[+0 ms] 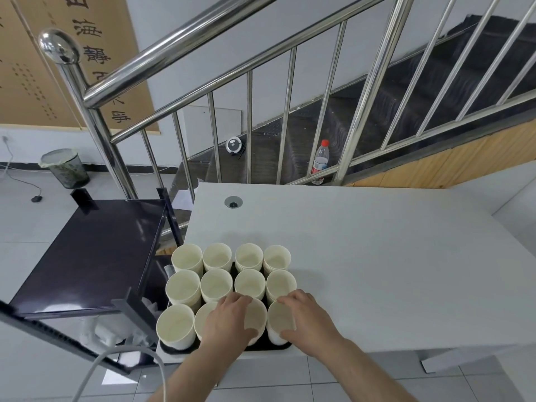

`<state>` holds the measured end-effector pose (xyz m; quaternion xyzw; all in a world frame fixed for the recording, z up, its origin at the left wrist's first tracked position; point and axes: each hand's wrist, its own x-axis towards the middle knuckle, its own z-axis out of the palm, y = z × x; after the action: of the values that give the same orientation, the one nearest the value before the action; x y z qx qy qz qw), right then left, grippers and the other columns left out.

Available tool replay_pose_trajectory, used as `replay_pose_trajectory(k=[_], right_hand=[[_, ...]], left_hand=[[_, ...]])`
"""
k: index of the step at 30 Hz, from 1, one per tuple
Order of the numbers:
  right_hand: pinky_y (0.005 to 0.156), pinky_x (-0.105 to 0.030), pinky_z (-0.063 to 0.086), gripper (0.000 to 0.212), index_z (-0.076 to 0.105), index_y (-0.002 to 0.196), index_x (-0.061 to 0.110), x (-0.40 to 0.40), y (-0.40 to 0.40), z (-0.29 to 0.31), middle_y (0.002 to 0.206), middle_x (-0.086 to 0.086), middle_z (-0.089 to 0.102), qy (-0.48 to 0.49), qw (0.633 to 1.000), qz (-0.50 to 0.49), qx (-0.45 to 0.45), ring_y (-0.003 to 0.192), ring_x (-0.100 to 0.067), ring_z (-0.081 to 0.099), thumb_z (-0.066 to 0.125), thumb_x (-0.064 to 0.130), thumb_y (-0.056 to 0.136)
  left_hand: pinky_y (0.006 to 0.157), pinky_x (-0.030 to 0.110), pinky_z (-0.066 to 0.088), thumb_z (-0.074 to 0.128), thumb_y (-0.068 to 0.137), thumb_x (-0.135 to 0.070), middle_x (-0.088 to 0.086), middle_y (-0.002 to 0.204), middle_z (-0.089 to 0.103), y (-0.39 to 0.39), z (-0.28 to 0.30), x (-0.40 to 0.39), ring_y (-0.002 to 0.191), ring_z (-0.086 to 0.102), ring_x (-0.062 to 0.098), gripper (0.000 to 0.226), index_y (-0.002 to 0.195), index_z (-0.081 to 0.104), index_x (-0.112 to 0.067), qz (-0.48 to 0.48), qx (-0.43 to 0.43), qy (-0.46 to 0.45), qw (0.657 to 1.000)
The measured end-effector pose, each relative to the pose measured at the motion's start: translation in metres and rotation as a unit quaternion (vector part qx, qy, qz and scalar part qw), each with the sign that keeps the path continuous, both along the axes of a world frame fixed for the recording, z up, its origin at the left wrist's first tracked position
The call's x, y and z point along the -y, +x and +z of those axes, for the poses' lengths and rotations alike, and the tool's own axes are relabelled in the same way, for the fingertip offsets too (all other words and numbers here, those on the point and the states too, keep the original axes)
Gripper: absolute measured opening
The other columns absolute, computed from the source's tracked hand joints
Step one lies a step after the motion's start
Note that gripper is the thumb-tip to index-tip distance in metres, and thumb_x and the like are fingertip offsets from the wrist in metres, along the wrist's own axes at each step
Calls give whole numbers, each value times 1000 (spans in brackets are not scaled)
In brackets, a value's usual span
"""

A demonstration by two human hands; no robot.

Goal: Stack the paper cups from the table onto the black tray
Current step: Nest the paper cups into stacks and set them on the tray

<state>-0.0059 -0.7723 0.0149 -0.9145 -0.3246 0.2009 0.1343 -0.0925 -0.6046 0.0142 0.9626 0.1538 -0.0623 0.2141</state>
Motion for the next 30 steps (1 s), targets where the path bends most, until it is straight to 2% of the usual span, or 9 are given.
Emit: replay_pose_trajectory(k=[6,11,14,17,20,22,27,29,30], right_hand=[[91,-30,47,68,36,145,27,-4,1,3,137,7,38,-16,1000,2,2,127,-15,36,66,24,83],[91,-31,46,69,35,144,29,-3,2,7,139,11,39,-33,999,0,7,127,-14,39,66,29,82],[93,-26,43,65,36,143,31,0,5,11,138,14,42,9,999,-42,8,126,-10,41,64,39,85],[90,-22,42,54,45,136,30,-1,14,13,128,16,50,80,989,-123,2,115,-4,49,63,46,87],[83,-24,47,45,56,127,23,-1,28,10,111,11,58,133,971,-201,-6,94,-6,57,67,40,87],[81,-27,50,42,58,124,20,-2,38,5,105,9,59,134,965,-225,-18,88,-8,60,67,38,87],[85,-27,47,40,59,125,14,0,60,-13,107,2,62,109,958,-257,-64,96,-14,59,63,35,91],[88,-27,45,40,59,126,12,2,69,-19,112,-2,62,103,954,-270,-79,102,-16,58,61,33,93],[89,-27,44,40,58,127,11,4,77,-24,117,-4,62,94,953,-275,-90,106,-18,58,60,32,93]], left_hand=[[89,25,43,67,83,-36,-12,136,42,1,0,0,125,40,12,58,134,42,-30,1,-6,3,1000],[96,28,42,66,83,-43,-11,141,41,-1,1,-6,128,40,13,65,140,38,-29,3,4,-15,1000],[92,26,43,62,85,-49,-11,135,47,-4,8,-27,123,44,11,59,137,45,-27,62,76,-68,993],[85,24,43,63,87,-42,-9,127,55,-11,17,-60,112,53,10,45,128,55,-25,140,136,-121,973],[90,28,44,61,88,-40,-8,125,56,-20,17,-93,114,53,10,43,127,55,-24,210,126,-167,955],[94,31,43,61,89,-37,-5,127,57,-26,12,-111,115,53,13,44,129,55,-20,239,108,-186,947],[89,32,46,58,90,-34,-1,124,62,-30,-1,-133,111,58,17,43,129,57,-14,289,84,-232,925],[88,35,49,55,87,-38,-2,114,65,-28,-3,-143,102,61,19,41,122,60,-15,324,91,-243,910],[83,34,48,55,87,-36,-3,102,65,-25,-1,-144,94,60,19,33,113,62,-16,341,97,-251,901]])
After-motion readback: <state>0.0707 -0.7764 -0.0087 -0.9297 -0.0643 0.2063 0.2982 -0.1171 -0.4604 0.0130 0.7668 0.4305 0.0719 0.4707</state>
